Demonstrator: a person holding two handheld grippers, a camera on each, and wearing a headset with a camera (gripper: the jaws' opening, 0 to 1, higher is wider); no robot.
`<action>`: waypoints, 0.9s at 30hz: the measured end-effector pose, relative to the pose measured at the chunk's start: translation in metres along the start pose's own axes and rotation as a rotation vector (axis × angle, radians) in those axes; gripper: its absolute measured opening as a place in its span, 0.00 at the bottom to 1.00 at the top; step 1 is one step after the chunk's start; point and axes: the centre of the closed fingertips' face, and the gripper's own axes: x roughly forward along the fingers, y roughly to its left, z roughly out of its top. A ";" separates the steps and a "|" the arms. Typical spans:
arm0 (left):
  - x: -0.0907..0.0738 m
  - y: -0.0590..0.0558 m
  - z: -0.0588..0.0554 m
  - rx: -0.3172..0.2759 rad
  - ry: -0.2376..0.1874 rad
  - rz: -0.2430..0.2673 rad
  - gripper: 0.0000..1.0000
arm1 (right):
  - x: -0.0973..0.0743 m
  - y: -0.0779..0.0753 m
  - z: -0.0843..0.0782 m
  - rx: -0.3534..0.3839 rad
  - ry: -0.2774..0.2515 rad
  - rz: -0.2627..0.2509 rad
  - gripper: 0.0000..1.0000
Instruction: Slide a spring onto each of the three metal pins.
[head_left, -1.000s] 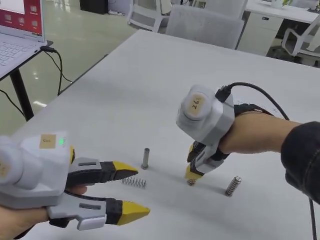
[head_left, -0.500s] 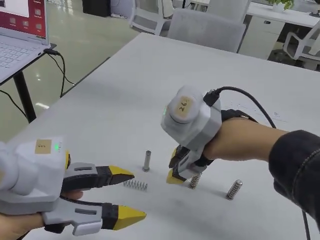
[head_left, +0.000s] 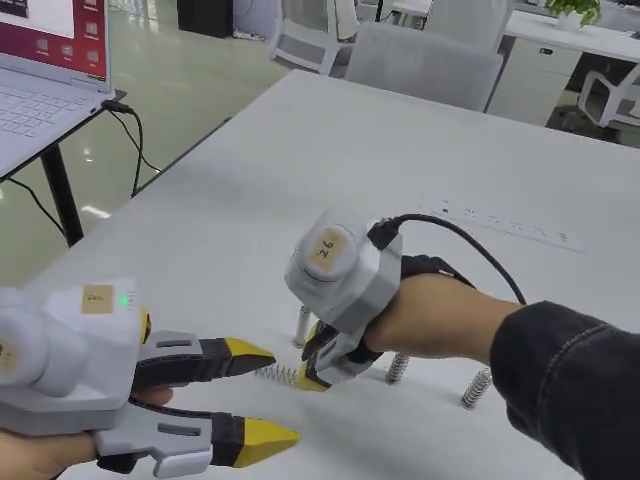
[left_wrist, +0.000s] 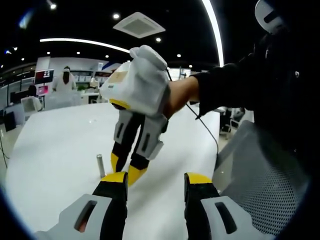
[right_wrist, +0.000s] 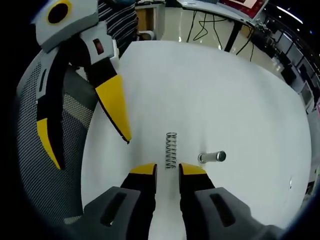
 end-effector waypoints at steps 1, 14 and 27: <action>0.000 0.000 0.000 0.000 0.000 0.001 0.39 | 0.002 -0.001 0.001 0.002 -0.001 -0.002 0.15; 0.000 0.002 -0.003 -0.003 0.007 0.005 0.38 | 0.018 -0.005 -0.009 0.007 0.041 -0.001 0.11; 0.000 0.004 -0.002 -0.008 -0.003 0.011 0.37 | 0.005 0.003 -0.010 -0.009 0.042 0.003 0.08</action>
